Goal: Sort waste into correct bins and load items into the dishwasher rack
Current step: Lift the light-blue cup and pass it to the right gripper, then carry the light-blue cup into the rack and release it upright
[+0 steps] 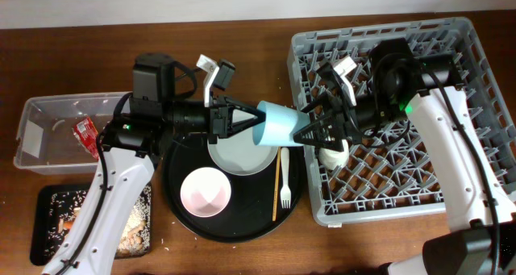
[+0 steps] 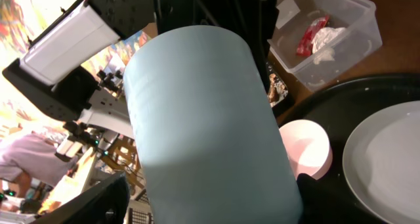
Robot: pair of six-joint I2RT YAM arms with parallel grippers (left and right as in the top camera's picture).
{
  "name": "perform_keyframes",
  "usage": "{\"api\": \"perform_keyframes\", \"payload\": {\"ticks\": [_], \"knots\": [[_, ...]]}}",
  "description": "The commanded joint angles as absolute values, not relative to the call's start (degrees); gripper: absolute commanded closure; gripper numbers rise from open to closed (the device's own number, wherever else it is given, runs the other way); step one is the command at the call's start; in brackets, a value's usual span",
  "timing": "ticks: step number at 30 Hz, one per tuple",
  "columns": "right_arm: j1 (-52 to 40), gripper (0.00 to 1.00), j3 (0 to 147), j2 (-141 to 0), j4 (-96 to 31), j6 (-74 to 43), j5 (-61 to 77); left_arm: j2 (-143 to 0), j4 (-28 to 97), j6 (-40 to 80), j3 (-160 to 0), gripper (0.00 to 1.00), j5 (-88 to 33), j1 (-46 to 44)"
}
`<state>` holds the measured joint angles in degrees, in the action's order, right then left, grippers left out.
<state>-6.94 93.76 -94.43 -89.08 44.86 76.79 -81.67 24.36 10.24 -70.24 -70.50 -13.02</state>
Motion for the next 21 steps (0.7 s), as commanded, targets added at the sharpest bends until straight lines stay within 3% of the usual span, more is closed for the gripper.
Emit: {"api": "perform_keyframes", "payload": {"ticks": [1, 5, 7, 11, 12, 14, 15, 17, 21], "knots": [[-6.72, 0.40, 94.52, -93.69, -89.14, 45.23, 79.33, -81.76, 24.18, 9.30, -70.32, 0.98, -70.48, -13.15], [-6.72, 0.42, 94.52, -93.69, -89.14, 45.23, 79.35, -81.76, 24.45, 9.30, -70.32, 0.98, -67.44, -13.76], [-6.72, 0.28, 94.52, -93.69, -89.14, 45.23, 79.33, -81.76, 23.73, 9.30, -70.32, 0.98, -67.42, -14.39], [-6.72, 0.27, 94.52, -93.69, -89.14, 45.25, 79.29, -81.76, 22.06, 9.34, -70.32, 0.98, -67.46, -14.96], [-6.72, 0.28, 94.52, -93.69, -89.14, 45.23, 79.26, -81.76, 22.06, 9.34, -70.32, 0.98, -67.46, -14.96], [-6.72, 0.43, 94.52, -93.69, -89.14, 45.23, 79.07, -81.76, 22.11, 9.34, -70.32, 0.98, -67.46, -14.96], [-6.72, 0.43, 94.52, -93.69, -89.14, 45.23, 79.07, -81.76, 22.15, 9.32, -70.32, 0.97, -67.46, -14.96], [-6.70, 0.45, 94.52, -93.69, -89.10, 45.25, 78.76, -81.76, 23.22, 9.30, -70.32, 0.77, -67.42, -14.98], [-6.66, 0.47, 94.52, -93.69, -87.59, 45.21, 78.70, -81.76, 29.08, 9.28, -70.32, 0.76, -63.92, -14.98]]}}
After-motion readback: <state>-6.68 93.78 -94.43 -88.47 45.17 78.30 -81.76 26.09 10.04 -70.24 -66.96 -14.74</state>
